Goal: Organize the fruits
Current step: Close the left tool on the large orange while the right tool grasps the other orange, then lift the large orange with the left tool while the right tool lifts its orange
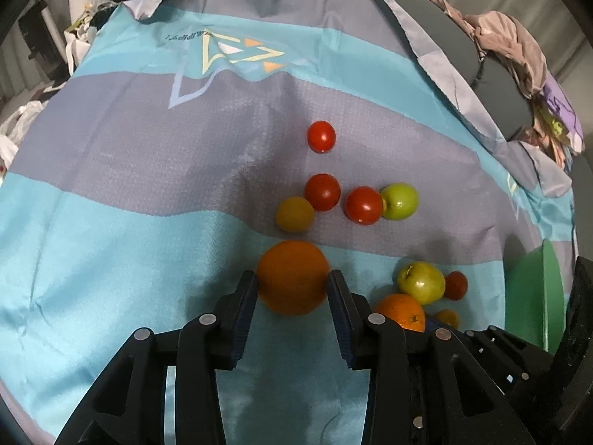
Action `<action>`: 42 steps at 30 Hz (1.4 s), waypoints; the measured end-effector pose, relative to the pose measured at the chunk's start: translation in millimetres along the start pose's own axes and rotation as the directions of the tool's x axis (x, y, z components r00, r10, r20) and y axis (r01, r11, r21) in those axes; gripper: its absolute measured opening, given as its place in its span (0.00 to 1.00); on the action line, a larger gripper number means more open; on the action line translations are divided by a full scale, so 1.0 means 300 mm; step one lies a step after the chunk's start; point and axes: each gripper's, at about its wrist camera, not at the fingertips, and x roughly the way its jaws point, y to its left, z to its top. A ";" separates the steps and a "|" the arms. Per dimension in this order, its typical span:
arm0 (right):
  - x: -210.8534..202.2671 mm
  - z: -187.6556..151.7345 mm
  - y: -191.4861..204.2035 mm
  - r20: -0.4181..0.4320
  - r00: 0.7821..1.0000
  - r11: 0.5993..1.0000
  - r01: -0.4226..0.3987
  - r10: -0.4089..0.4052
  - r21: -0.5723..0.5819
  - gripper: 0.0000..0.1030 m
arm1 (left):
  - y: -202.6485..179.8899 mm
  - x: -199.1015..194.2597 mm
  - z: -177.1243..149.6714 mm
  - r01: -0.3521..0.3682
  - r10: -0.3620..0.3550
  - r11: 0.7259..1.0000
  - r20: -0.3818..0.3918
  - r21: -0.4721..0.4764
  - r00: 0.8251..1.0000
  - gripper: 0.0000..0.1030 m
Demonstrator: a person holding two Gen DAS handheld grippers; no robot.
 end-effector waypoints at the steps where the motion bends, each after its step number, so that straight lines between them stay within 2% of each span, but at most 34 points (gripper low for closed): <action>1: 0.000 -0.001 -0.002 -0.001 1.000 1.000 -0.002 0.002 0.002 0.39 | -0.001 0.005 -0.002 0.001 -0.001 1.000 -0.005 0.002 1.000 0.40; 3: -0.002 -0.004 -0.006 -0.001 1.000 1.000 -0.006 0.006 0.006 0.39 | -0.001 0.017 -0.007 0.013 -0.014 1.000 -0.023 -0.009 1.000 0.45; 6: -0.003 -0.004 -0.014 -0.002 1.000 1.000 -0.014 0.014 0.015 0.39 | -0.007 0.039 -0.013 0.036 -0.036 0.999 -0.043 -0.009 0.998 0.46; 12: -0.007 -0.011 -0.016 0.004 1.000 1.000 -0.018 0.018 0.021 0.40 | -0.027 0.064 -0.029 0.011 -0.010 1.000 -0.057 0.019 0.998 0.46; 22: -0.033 -0.019 -0.022 0.035 0.999 0.999 -0.025 0.024 0.029 0.39 | -0.033 0.032 -0.037 0.014 -0.014 0.999 -0.004 0.029 1.000 0.40; 24: -0.045 -0.021 -0.026 0.043 0.999 0.999 -0.022 0.020 0.034 0.39 | -0.037 0.013 -0.036 0.025 -0.025 0.999 0.008 0.032 1.000 0.32; 26: -0.054 -0.024 -0.033 0.048 0.999 0.999 -0.025 0.023 0.045 0.39 | -0.045 -0.004 -0.038 0.042 -0.043 0.998 0.018 0.040 0.999 0.29; 29: -0.065 -0.035 -0.049 0.050 0.999 0.998 -0.023 0.020 0.062 0.39 | -0.062 -0.006 -0.038 0.053 -0.054 0.997 0.021 0.053 0.998 0.29; 33: -0.063 -0.042 -0.064 0.044 0.999 0.996 -0.018 0.014 0.085 0.39 | -0.054 0.027 -0.033 0.046 -0.045 0.998 -0.016 0.030 0.999 0.29; 39: -0.074 -0.038 -0.069 0.059 0.998 0.996 -0.021 0.016 0.086 0.39 | -0.037 -0.002 -0.016 0.086 -0.086 0.996 0.009 0.004 0.996 0.29; 42: -0.077 -0.036 -0.080 0.063 0.998 0.995 -0.033 0.028 0.092 0.39 | -0.029 -0.007 -0.002 0.080 -0.080 0.997 0.016 -0.015 0.997 0.30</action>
